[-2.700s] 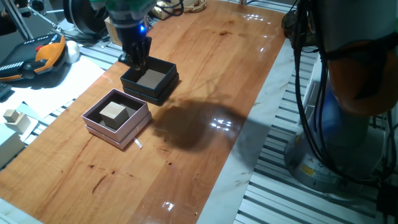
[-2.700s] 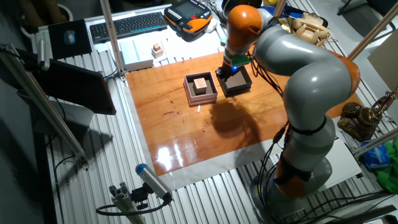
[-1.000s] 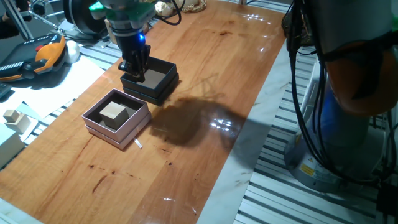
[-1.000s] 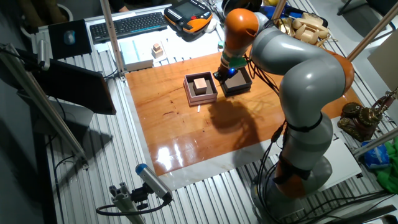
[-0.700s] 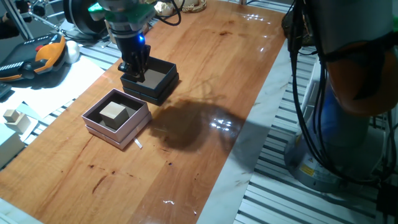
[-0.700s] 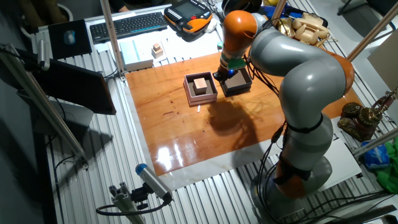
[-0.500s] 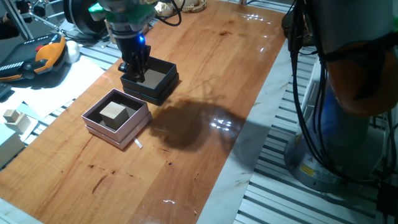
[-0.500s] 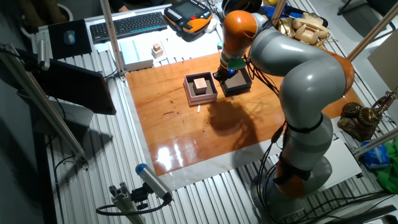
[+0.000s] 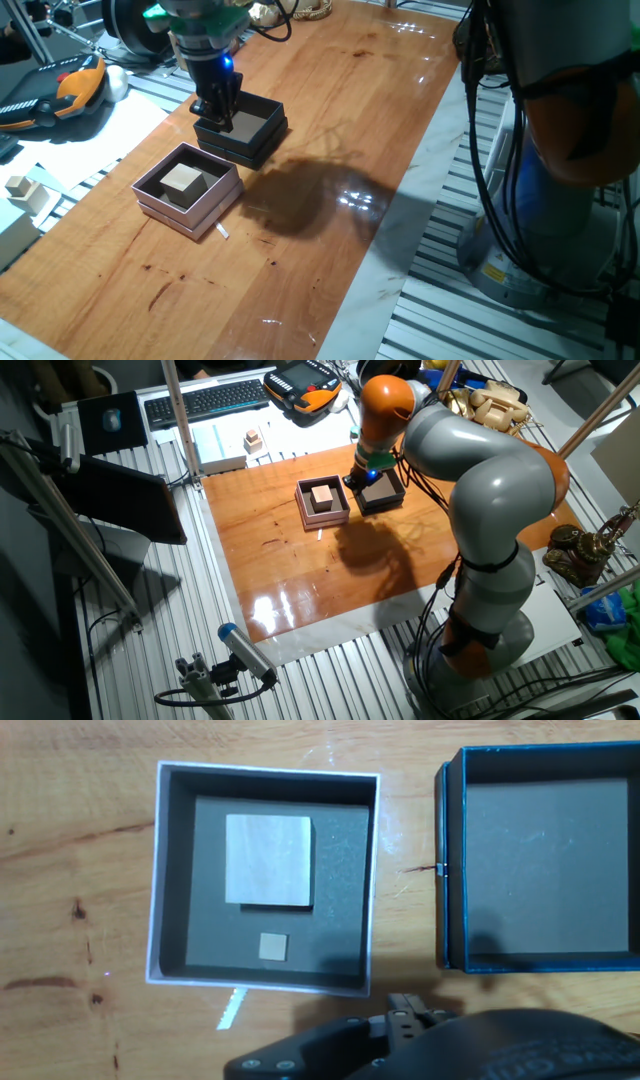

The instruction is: Move an object from one box to another

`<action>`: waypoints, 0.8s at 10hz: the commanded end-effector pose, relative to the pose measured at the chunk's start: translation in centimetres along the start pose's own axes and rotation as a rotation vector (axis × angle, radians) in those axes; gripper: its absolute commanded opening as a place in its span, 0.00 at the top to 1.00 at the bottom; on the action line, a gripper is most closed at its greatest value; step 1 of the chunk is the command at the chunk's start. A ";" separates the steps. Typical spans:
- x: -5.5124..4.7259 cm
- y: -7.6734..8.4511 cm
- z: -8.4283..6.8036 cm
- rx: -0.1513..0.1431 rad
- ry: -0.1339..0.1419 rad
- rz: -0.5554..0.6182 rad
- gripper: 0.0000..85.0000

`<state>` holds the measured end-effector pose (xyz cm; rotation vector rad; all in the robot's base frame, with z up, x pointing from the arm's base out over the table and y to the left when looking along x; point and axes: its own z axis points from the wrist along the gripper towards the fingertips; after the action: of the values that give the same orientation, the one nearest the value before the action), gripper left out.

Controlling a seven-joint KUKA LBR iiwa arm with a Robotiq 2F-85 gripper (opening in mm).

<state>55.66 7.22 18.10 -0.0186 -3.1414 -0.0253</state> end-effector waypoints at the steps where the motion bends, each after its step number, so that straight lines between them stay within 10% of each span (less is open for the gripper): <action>1: 0.0 0.0 0.0 0.001 -0.003 0.000 1.00; 5: 0.0 0.0 0.0 0.019 0.001 -0.037 1.00; 8: 0.0 0.0 0.0 0.020 -0.073 -0.090 1.00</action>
<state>55.67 7.22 18.11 0.1254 -3.2154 0.0100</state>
